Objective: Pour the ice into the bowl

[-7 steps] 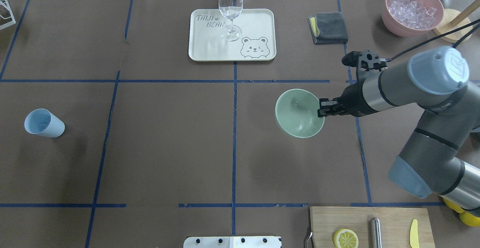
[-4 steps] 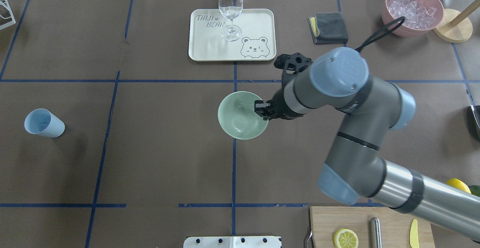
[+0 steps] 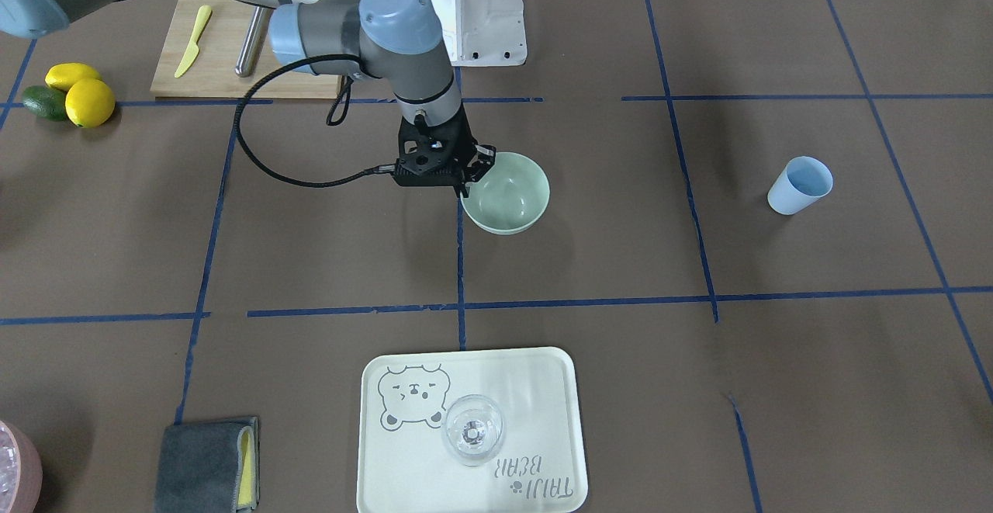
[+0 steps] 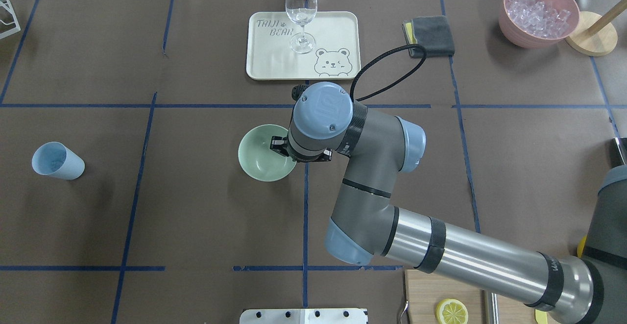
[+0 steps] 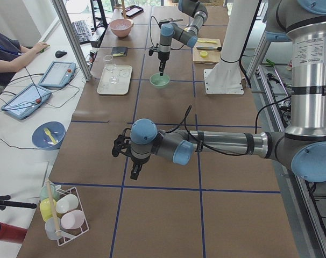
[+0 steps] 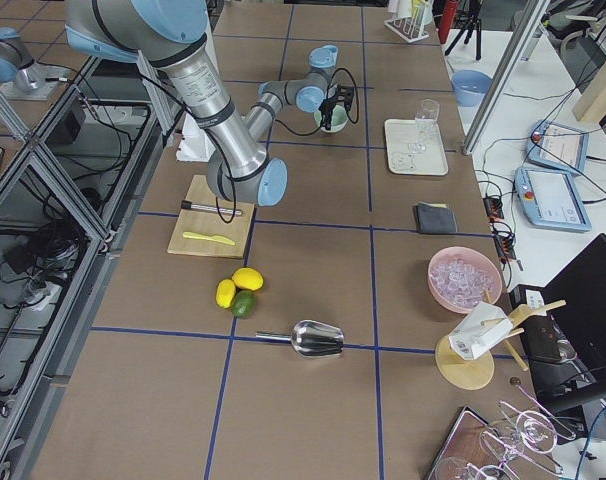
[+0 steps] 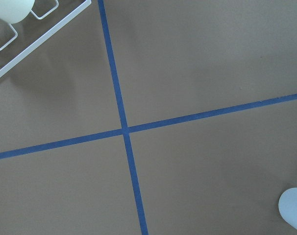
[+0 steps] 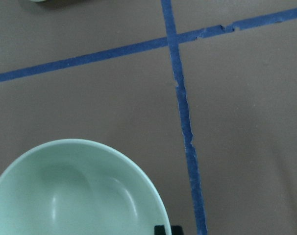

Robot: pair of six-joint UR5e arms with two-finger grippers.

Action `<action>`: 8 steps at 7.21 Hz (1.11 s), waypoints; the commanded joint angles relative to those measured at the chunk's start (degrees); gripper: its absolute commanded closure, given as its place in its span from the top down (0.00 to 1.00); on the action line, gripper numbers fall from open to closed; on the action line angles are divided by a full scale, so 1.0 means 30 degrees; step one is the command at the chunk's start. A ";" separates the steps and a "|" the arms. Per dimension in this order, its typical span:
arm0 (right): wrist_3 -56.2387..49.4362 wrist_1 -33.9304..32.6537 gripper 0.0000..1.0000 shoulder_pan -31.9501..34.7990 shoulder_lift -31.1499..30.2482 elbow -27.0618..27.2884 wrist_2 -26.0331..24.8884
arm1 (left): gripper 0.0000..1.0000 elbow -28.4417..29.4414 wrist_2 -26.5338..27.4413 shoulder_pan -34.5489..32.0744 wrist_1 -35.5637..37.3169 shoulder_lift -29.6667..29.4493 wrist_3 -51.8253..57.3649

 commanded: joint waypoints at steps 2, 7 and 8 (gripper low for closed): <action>-0.0100 0.0144 0.00 -0.0393 0.0041 -0.0388 -0.0319 | 1.00 0.0013 0.0000 0.0011 0.0000 -0.0010 -0.0005; -0.3857 -0.2733 1.00 0.3542 -0.0570 0.2117 0.2909 | 1.00 -0.0045 0.0000 0.0011 -0.0058 -0.0214 0.0170; -0.6780 -0.4670 1.00 0.5505 -0.2083 0.4365 0.4527 | 1.00 -0.0016 0.0029 0.0011 -0.0465 -0.0534 0.0083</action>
